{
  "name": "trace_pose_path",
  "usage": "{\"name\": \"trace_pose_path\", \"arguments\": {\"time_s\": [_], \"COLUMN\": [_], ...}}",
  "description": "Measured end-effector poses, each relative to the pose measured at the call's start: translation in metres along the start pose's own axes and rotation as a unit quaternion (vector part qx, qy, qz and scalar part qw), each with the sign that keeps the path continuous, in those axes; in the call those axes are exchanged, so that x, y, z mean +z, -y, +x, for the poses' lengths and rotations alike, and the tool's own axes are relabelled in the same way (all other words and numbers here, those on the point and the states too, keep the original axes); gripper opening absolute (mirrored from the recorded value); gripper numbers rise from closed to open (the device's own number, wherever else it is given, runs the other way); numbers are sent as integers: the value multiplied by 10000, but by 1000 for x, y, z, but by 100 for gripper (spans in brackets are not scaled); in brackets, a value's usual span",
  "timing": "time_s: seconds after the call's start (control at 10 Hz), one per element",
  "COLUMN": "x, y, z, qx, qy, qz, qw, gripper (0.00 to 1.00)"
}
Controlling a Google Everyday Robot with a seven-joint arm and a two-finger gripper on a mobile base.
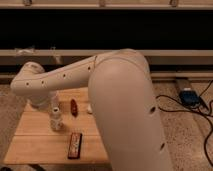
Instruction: Knock the bottle over
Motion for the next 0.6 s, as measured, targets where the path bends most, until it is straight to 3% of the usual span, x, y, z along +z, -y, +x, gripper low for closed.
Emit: {"name": "trace_pose_path", "arguments": {"time_s": [0.6], "x": [-12], "y": [8], "z": [30], "qx": [385], "qy": [15], "qz": [5], "qw": [9993], "gripper": [0]}}
